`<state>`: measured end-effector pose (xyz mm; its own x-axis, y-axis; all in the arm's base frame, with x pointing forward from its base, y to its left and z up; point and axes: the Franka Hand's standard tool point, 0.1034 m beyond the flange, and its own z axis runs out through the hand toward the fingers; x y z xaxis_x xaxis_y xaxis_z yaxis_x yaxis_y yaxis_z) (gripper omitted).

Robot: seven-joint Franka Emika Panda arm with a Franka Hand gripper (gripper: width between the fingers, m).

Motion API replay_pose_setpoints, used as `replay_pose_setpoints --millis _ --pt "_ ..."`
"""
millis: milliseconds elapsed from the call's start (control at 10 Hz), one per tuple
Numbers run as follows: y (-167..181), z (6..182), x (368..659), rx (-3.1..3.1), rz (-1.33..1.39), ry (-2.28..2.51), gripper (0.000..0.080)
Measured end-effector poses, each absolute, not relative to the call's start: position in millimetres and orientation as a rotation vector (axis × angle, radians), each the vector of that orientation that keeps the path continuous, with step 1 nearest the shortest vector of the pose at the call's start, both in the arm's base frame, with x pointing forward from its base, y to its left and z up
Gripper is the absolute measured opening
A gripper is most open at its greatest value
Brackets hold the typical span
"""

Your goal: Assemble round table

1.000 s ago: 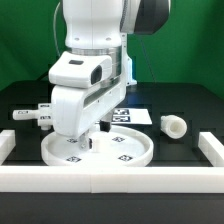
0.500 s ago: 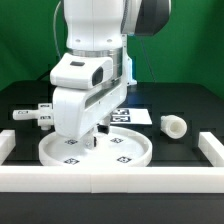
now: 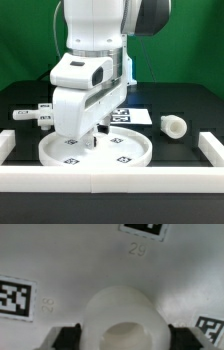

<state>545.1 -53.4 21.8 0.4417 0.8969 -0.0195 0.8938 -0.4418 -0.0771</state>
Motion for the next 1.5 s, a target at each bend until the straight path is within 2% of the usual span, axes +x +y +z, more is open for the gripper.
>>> replay_pose_setpoints --millis 600,1500 --pt "-2.0 22.3 561.8 -2.540 0.085 -1.731 0.0406" --pt "22.5 21.7 565.6 -2.552 0.074 -1.710 0.0407"
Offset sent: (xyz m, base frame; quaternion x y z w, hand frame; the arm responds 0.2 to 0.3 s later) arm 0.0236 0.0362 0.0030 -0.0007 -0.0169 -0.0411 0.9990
